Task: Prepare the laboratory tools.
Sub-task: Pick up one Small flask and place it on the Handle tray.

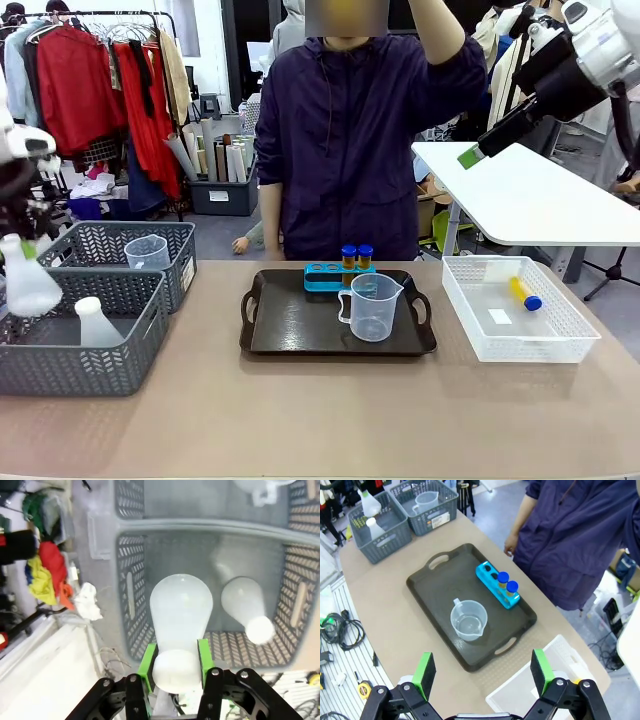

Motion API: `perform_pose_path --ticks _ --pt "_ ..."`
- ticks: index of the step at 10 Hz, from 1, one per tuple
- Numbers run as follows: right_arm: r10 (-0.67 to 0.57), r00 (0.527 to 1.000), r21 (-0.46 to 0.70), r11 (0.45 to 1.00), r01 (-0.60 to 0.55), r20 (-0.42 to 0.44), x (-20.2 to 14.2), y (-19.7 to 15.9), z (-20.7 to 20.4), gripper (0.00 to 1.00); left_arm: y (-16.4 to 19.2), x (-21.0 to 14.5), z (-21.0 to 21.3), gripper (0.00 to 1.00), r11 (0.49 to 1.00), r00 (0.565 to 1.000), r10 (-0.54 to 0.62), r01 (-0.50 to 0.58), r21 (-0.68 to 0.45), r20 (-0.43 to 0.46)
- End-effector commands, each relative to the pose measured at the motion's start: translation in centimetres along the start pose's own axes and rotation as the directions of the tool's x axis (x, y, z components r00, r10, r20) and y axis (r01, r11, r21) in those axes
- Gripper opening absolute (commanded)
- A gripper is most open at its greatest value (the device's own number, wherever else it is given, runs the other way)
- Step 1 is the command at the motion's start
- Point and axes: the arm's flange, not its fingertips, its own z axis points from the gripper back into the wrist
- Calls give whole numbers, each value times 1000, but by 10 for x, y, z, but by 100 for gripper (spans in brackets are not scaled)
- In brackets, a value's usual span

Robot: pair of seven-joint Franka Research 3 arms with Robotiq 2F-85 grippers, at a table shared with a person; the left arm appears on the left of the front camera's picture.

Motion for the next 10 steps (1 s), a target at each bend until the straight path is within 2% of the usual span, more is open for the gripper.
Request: perform_pose_path --ticks 1,5,7,9,10 --pt "-1 1000 18 1000 0 18 0 -1 0 100 -5 4 45 0 997 998 -59 60 -40 35" --pt "-1 1000 18 1000 0 18 0 -1 0 100 -66 6 151 0 968 961 -236 245 -48 145" --pt "-1 1000 18 1000 0 18 0 -1 0 100 -115 4 169 0 934 925 -341 354 -53 165" --pt "-1 1000 18 1000 0 18 0 -1 0 100 -152 3 168 0 905 904 -393 413 -104 169" --pt "-1 1000 18 1000 0 18 0 -1 0 100 -173 0 162 0 875 879 -445 468 -126 171"
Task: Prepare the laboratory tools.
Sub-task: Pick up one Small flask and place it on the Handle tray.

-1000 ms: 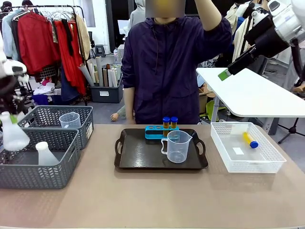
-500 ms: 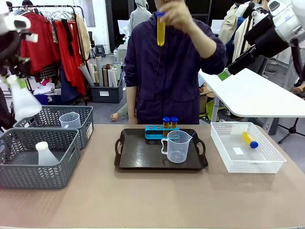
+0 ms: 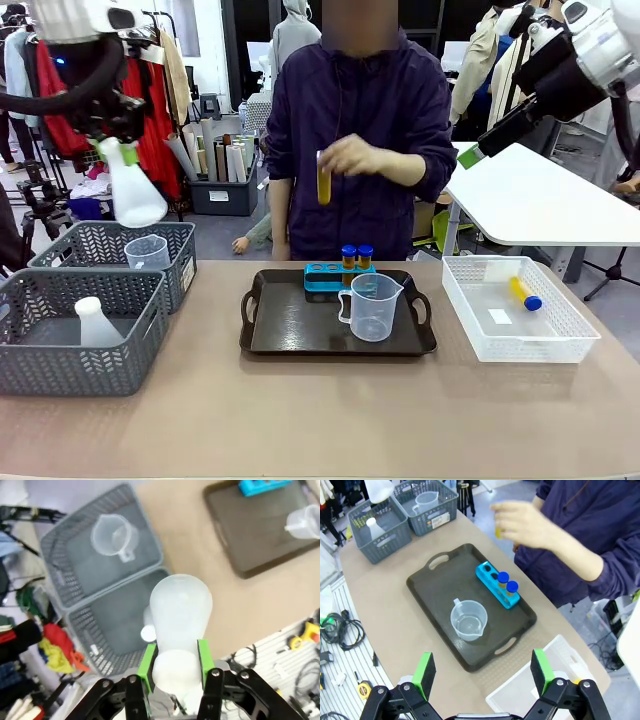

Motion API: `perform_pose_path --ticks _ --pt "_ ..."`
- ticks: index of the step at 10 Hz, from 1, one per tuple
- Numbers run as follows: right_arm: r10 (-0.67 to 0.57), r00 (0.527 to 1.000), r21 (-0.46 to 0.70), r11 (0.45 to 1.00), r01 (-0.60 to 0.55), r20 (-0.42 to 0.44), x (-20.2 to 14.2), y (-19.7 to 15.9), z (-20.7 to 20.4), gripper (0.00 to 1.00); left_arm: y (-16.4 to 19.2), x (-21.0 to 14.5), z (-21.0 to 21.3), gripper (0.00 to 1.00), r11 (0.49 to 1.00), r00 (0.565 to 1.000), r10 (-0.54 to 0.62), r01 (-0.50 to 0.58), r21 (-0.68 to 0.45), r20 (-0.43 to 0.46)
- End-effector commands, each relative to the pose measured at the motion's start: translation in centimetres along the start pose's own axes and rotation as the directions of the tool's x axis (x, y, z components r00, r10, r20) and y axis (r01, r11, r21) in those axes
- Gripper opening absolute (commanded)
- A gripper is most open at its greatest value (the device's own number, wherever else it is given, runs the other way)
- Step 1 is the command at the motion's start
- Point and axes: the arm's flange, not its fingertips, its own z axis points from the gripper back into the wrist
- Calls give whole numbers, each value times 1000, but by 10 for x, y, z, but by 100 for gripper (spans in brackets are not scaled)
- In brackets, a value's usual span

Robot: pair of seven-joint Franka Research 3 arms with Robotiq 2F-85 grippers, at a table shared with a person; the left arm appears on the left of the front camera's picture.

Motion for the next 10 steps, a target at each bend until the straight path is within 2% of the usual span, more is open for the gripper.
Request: perform_pose_path --ticks 1,7,10 --pt "-1 1000 18 1000 1 18 0 -1 0 100 -14 6 -8 0 995 997 -79 79 -69 0" --pt "-1 1000 18 1000 1 18 0 -1 0 100 -96 33 -37 0 945 960 -279 277 -171 16" --pt "-1 1000 18 1000 1 18 0 -1 0 100 -102 35 -39 0 937 956 -294 291 -192 14"
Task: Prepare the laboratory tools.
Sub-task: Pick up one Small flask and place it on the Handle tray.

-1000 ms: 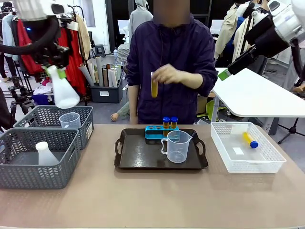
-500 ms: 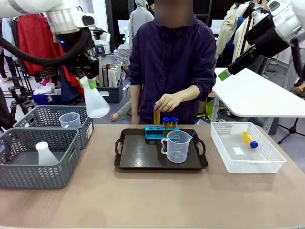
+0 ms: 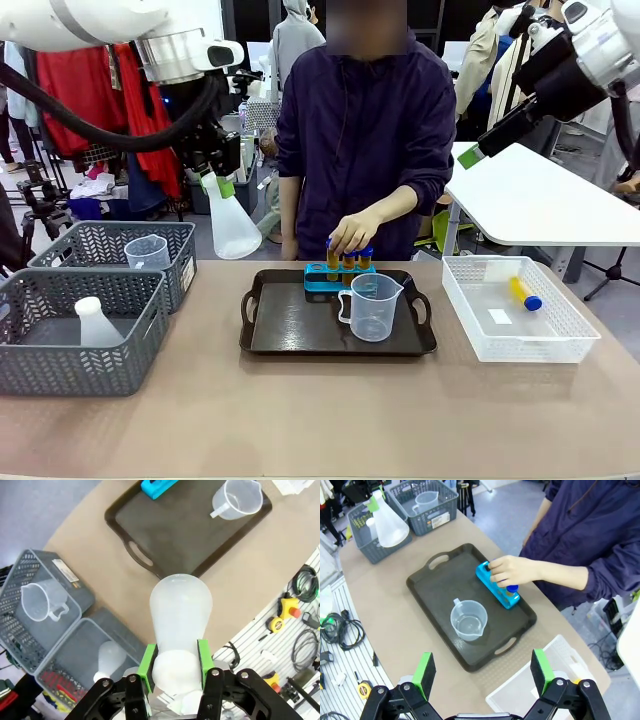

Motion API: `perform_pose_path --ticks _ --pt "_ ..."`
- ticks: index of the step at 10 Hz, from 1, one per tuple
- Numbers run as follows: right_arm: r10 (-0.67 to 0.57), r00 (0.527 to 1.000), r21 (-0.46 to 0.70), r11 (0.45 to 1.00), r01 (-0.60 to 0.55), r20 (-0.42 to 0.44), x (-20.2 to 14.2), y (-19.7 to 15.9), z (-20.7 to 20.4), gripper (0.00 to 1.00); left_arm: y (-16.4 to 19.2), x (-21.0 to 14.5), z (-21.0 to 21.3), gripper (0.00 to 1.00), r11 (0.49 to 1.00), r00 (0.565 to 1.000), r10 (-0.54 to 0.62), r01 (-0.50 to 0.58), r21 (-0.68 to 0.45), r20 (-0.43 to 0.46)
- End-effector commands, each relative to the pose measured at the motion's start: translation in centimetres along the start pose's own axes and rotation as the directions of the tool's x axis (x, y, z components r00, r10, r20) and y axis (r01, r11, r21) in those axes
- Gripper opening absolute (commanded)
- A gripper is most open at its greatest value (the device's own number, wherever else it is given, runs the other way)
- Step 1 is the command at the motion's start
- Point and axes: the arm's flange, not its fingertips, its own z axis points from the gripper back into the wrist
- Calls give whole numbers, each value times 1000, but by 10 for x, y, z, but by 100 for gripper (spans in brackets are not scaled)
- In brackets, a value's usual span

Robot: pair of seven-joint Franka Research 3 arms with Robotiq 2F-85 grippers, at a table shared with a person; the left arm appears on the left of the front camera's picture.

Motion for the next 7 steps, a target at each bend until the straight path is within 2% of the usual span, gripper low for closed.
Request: perform_pose_path --ticks 1,7 --pt "-1 1000 19 1000 1 18 0 -1 0 100 6 -2 4 0 999 1000 -17 17 -28 7" --pt "-1 1000 19 1000 1 18 0 -1 0 100 1 0 0 0 1000 1000 -1 1 0 1"
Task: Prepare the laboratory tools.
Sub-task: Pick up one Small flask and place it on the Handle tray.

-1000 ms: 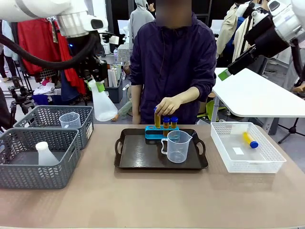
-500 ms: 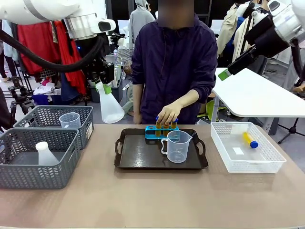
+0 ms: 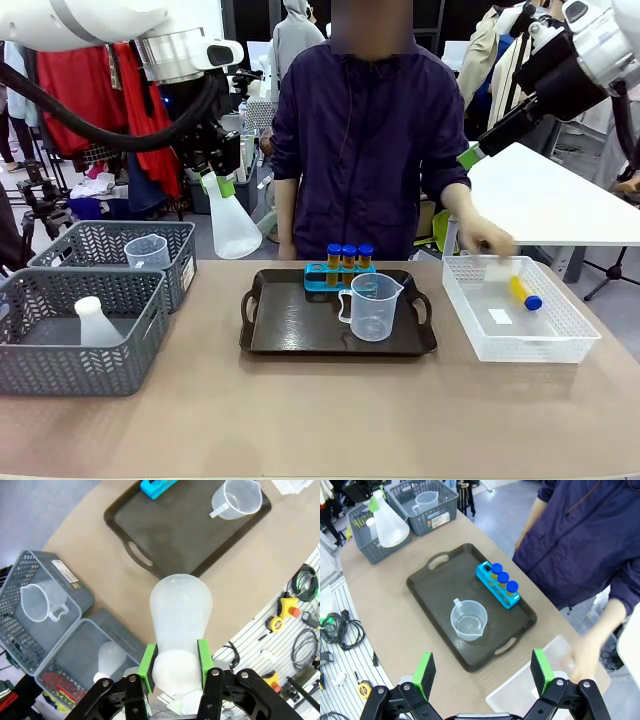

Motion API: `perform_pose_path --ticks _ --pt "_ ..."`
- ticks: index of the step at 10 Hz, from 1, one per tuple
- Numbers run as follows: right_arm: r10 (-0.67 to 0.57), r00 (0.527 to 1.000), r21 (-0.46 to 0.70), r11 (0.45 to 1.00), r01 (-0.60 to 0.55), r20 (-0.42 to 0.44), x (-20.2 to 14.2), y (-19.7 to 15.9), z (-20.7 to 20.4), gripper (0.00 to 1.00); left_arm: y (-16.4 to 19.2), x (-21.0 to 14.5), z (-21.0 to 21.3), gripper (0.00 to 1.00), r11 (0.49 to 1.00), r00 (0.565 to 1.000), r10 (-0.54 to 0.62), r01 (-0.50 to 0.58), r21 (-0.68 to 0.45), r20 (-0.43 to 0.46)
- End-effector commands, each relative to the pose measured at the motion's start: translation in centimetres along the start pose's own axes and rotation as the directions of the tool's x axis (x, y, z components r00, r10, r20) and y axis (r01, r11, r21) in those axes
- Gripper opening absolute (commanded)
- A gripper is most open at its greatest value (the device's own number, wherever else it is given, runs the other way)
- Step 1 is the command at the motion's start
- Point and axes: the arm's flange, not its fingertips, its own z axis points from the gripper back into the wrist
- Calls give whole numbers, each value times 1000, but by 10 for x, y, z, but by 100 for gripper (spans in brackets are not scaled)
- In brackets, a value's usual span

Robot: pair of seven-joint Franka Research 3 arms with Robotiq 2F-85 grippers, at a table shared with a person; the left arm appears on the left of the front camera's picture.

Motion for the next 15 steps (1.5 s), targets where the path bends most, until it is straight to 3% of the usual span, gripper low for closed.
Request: perform_pose_path --ticks 1,3,6,8,12,15 --pt "-1 1000 19 1000 1 18 0 -1 0 100 0 0 1 0 1000 1000 1 -1 4 3" --pt "-1 1000 19 1000 1 18 0 -1 0 100 0 0 0 0 1000 1000 0 0 0 0" --pt "-1 1000 19 1000 1 18 0 -1 0 100 -29 42 2 0 969 972 -231 234 82 -48" --pt "-1 1000 19 1000 1 18 0 -1 0 100 -36 56 -26 0 953 954 -295 297 63 -50" --pt "-1 1000 19 1000 1 18 0 -1 0 100 -56 67 -91 0 890 897 -415 435 139 -151" --pt "-1 1000 19 1000 1 18 0 -1 0 100 -73 77 -136 0 856 860 -498 508 95 -109"
